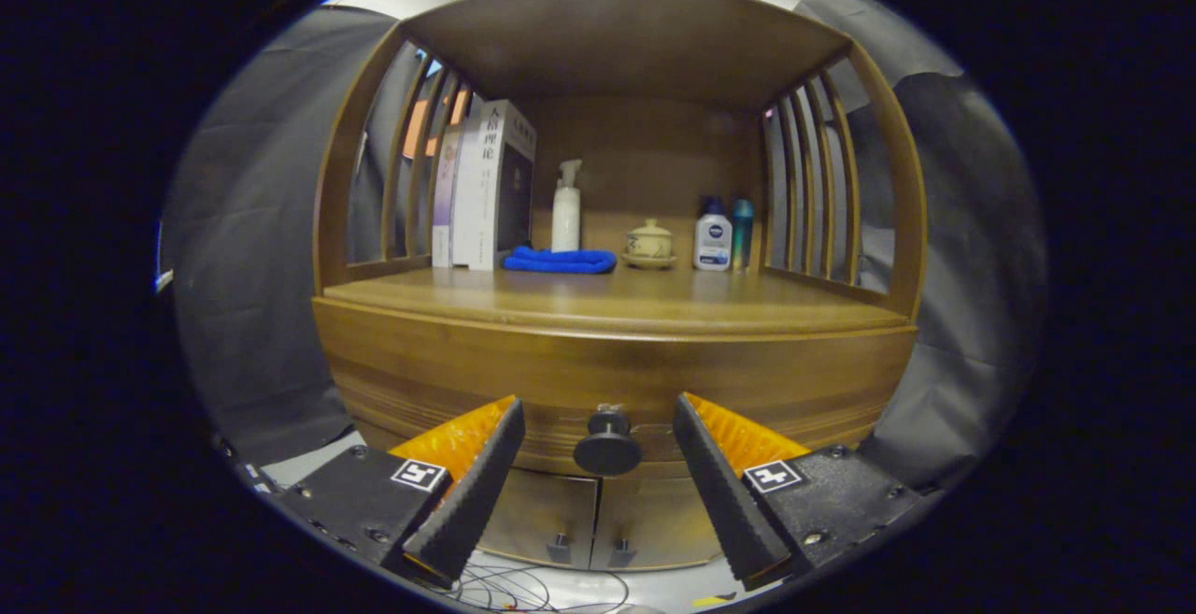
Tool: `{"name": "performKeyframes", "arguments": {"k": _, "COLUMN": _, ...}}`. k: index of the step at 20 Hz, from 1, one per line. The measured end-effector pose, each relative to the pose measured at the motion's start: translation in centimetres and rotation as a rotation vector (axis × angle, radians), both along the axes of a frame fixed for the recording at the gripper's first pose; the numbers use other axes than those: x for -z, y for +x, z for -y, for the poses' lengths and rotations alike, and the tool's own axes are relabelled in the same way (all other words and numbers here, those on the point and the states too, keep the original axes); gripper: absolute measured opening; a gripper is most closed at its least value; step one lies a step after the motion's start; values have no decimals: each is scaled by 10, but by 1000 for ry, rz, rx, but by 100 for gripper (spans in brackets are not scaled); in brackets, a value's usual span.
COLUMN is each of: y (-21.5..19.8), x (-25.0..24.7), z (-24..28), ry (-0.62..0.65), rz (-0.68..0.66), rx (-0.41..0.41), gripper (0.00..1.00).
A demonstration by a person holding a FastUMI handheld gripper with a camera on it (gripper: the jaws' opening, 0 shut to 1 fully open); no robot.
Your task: Pull open the drawer, take out the items inside it, and place them on the countertop above the cabinet.
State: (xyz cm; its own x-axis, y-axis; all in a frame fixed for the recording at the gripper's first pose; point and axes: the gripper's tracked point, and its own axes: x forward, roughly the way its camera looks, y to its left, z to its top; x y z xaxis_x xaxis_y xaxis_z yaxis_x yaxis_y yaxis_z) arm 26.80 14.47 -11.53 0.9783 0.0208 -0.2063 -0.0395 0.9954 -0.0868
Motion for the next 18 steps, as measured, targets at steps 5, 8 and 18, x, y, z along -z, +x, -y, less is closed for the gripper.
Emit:
{"name": "performKeyframes", "arguments": {"k": 5, "y": 11, "x": 18, "z": 11, "ry": 4, "rz": -29, "rx": 34, "gripper": 88}}
{"name": "performKeyframes", "arguments": {"k": 8, "y": 14, "x": 19, "z": 5, "ry": -5, "rz": -17, "rx": 25, "gripper": 64}}
{"name": "performKeyframes", "arguments": {"k": 18, "y": 17, "x": 22, "z": 1, "ry": 21, "rz": -46, "rx": 37, "gripper": 38}}
